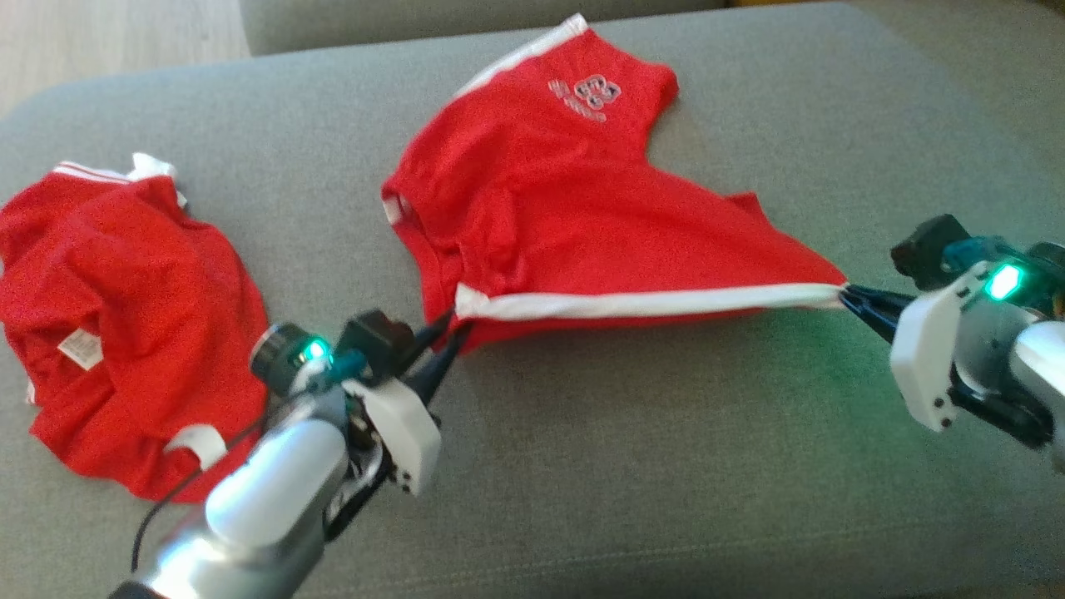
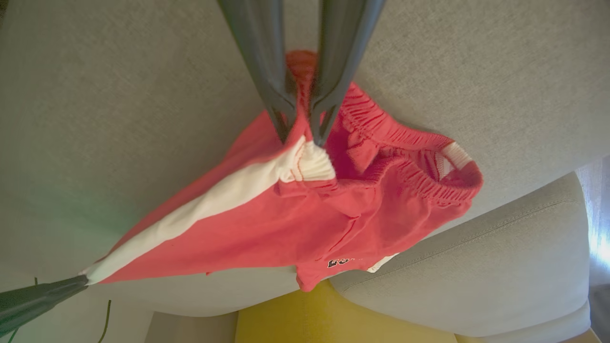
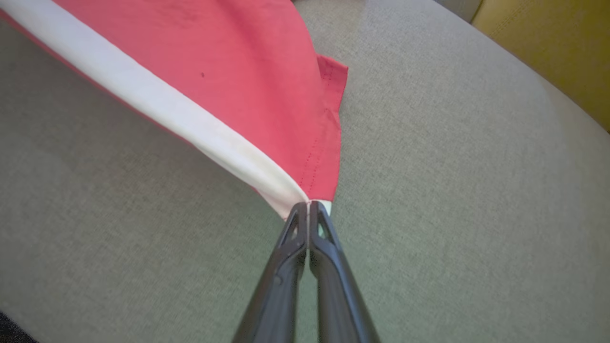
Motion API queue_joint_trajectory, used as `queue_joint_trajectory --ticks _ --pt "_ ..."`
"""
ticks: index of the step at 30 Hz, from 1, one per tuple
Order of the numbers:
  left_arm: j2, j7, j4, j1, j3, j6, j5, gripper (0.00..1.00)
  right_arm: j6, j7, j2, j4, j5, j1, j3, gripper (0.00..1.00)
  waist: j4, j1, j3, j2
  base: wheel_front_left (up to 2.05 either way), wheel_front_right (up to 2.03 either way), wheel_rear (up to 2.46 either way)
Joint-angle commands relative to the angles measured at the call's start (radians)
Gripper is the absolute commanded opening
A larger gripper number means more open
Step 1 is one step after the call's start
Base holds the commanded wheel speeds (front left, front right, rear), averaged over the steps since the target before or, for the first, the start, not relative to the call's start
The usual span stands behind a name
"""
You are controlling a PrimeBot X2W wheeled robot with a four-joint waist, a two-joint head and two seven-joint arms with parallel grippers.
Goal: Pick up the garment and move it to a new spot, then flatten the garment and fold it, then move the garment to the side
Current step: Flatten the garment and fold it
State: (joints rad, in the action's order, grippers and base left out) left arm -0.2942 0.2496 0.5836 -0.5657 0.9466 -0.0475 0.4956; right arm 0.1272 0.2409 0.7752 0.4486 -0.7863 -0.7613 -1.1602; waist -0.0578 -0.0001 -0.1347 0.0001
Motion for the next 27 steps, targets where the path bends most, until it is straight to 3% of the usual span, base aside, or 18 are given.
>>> queue_joint_trajectory --ticks 1,9,17,23,27 --pt "-0.034 0.011 -0.028 -0.024 -0.03 0.006 -0.003 0.0 0.003 0.008 0.049 -0.022 -0.015 0.021 0.004 0.0 0.003 0.0001 0.018 -0.0001 0.0 0.0 0.0" --pt "-0.073 -0.024 -0.144 0.078 0.0 0.02 0.015 0.0 0.003 0.129 0.186 -0.165 -0.132 0.07 -0.033 0.0 0.002 0.0001 0.076 -0.0001 0.0 0.0 0.0" --pt "-0.14 -0.09 -0.318 0.187 0.024 0.057 0.037 0.0 0.003 0.21 0.305 -0.295 -0.163 0.119 -0.017 0.0 -0.015 0.0001 0.101 -0.0001 0.0 0.0 0.0" --pt "-0.174 -0.131 -0.431 0.23 0.039 0.085 0.04 0.0 0.003 0.251 0.37 -0.388 -0.181 0.156 0.026 0.0 -0.023 0.0001 0.086 -0.0001 0.0 0.0 0.0" --pt "-0.186 -0.144 -0.481 0.225 0.033 0.1 0.039 0.0 0.003 0.25 0.372 -0.41 -0.168 0.16 0.084 0.0 -0.019 0.0001 0.07 -0.0001 0.0 0.0 0.0"
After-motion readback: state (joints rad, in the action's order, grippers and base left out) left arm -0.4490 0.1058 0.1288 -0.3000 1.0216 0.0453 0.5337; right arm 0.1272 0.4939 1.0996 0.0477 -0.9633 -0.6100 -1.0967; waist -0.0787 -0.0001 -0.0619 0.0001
